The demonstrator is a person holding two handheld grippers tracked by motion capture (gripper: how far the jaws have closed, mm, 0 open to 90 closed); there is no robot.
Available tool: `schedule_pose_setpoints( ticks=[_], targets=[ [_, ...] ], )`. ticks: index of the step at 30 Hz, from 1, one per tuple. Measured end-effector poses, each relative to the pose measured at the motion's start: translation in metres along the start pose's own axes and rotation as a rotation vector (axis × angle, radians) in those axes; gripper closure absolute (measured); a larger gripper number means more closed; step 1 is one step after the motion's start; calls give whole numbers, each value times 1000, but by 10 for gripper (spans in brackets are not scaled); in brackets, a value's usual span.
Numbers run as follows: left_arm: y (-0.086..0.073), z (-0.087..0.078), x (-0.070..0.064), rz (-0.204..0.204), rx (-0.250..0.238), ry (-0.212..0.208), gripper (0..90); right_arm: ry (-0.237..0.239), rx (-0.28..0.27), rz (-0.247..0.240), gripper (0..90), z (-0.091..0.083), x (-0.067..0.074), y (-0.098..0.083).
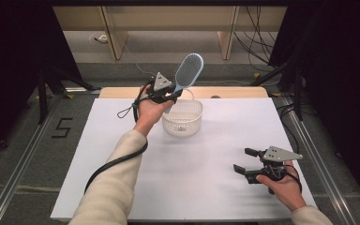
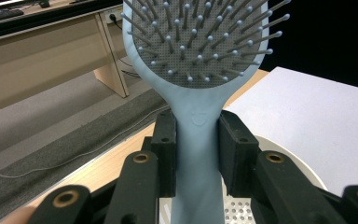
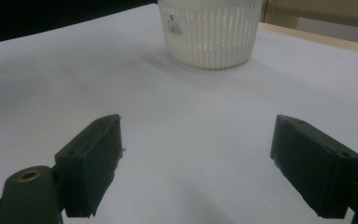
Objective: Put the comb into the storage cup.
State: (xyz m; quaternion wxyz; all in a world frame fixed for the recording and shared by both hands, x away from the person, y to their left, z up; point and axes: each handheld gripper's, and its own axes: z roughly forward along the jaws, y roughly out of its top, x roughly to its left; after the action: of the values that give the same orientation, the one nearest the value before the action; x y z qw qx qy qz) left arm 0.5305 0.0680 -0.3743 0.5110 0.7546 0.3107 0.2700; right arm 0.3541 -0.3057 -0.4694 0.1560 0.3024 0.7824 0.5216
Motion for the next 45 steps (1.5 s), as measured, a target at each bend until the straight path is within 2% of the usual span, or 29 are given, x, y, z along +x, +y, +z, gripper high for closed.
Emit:
schedule_pose_setpoints(
  ticks=[24,36,45],
  targets=[
    [-4,8,-1,12,9,-26,698,1,0,0,174,0,0,0],
    [-5,11,-2,27,6,-41,699,0,-1,-1,174,0,0,0],
    [-7,13,-2,53,13,-47,698,3,-3,0,174,0,0,0]
  ],
)
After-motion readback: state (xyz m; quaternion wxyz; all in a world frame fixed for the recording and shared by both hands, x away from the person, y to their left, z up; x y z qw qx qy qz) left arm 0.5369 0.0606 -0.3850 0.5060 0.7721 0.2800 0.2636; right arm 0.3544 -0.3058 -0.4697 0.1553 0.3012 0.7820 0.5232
